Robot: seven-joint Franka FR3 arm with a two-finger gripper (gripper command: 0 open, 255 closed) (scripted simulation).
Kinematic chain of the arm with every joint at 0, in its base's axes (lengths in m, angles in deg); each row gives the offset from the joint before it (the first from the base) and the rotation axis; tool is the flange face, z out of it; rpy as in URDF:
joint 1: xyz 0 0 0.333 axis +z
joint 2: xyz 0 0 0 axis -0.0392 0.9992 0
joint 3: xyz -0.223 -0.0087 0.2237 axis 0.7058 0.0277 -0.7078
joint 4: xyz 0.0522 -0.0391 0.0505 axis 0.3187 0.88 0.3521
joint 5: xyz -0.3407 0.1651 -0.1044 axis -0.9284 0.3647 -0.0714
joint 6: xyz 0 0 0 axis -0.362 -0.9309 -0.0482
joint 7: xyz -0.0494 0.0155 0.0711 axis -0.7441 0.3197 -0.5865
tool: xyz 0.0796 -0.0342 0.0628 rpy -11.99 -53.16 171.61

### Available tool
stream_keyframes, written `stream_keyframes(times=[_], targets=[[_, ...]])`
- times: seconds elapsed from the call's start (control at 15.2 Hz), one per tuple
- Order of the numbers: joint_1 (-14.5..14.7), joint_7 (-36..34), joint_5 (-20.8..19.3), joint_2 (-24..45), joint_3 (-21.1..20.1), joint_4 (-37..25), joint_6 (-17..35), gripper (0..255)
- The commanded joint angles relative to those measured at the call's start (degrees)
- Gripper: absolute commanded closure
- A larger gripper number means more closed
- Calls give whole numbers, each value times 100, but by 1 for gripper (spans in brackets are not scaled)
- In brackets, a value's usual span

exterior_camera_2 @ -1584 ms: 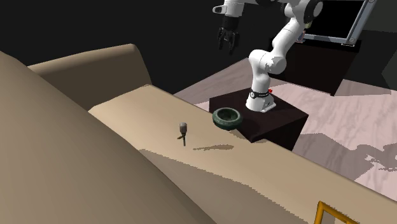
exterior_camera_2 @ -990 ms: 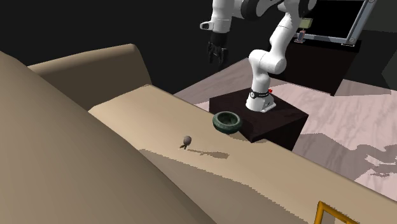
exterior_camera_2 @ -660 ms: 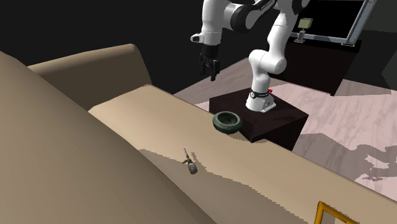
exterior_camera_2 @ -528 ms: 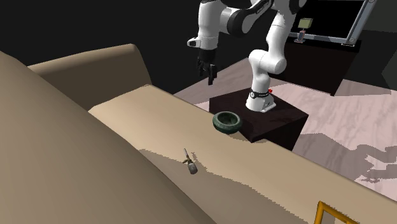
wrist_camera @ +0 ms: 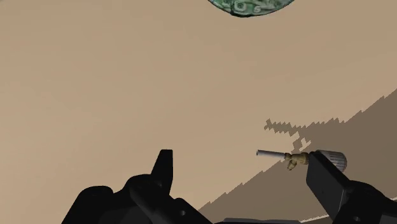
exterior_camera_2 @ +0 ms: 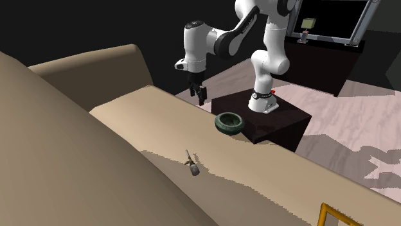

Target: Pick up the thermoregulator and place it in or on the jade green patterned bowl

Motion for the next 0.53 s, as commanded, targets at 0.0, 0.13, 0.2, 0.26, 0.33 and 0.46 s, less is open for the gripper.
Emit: stream_keyframes(times=[0.0,0.13,0.2,0.26,0.33,0.46], targets=[[6,-13,-55,463,0,-295,93,0],[43,-63,-111,931,-12,-651,132,0],[64,-86,-139,1167,-15,-840,141,0],[86,-107,-165,1403,-18,-1036,144,0],[111,-127,-191,1640,-17,-1241,139,0],[164,-159,-238,2119,-14,-1677,109,0]])
